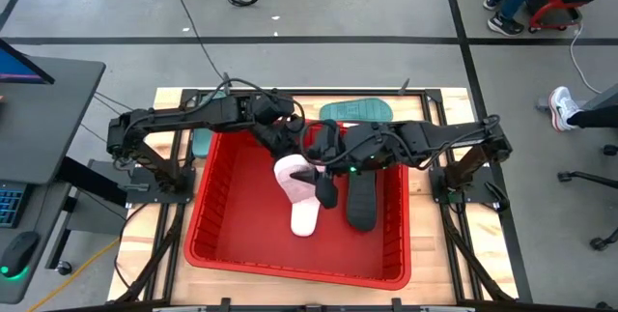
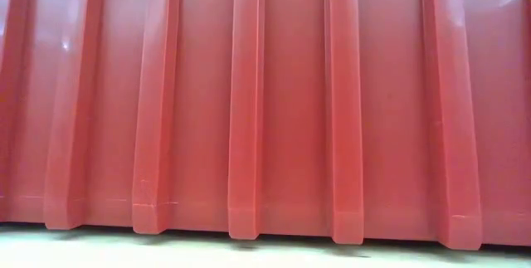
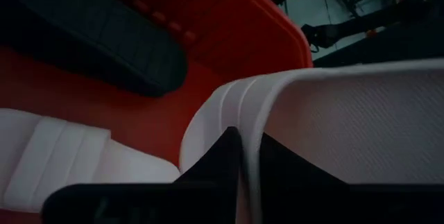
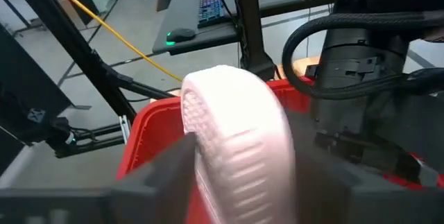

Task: Pick and place slides into bin
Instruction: Stack the pink slide on top of the pink slide in the red bin

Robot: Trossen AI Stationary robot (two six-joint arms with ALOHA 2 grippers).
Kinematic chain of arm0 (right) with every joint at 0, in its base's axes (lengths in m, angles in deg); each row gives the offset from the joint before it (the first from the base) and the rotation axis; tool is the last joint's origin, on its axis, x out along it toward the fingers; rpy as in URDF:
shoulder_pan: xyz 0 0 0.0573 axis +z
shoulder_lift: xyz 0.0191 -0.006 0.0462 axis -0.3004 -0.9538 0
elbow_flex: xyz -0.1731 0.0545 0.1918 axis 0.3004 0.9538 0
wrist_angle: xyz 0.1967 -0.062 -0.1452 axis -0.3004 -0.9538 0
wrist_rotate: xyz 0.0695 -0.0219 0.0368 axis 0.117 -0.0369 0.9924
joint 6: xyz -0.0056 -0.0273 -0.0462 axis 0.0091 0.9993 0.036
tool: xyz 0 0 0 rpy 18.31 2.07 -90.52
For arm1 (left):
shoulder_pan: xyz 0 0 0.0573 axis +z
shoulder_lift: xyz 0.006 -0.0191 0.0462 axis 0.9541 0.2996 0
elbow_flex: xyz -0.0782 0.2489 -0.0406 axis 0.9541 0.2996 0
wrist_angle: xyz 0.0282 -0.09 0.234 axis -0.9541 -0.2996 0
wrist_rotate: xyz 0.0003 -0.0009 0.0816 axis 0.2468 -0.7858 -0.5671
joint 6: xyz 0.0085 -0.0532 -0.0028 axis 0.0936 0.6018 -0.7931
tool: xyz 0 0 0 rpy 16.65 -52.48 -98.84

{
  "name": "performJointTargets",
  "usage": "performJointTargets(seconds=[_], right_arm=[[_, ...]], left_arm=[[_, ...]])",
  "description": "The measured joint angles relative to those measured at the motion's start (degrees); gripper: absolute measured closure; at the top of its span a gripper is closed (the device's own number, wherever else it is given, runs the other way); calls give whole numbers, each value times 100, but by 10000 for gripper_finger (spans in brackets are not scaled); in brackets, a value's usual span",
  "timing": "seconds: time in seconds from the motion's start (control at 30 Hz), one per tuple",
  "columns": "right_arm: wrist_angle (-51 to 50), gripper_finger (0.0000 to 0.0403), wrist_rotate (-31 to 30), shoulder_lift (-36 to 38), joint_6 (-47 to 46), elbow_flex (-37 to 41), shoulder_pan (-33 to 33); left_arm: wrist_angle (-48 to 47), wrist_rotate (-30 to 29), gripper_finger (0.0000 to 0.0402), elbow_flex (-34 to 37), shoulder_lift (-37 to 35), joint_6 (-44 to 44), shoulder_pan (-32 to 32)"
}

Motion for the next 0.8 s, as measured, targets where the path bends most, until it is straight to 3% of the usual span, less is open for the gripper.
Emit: performJointTargets(seconds=[0.23,0.4,0.63,0.8], right_arm=[[45,334,130,9,-375,-4,-16],[92,335,70,-13,-888,-2,-44],[-119,335,348,-18,-2143,2,-18],[-521,335,-58,-7,-3109,2,-30]], left_arm=[[96,-239,338,-2,-34,228,48],[92,-425,305,0,-257,363,216],[-569,-478,205,-11,-876,-94,500],[-965,-916,148,-9,-1395,-416,549]])
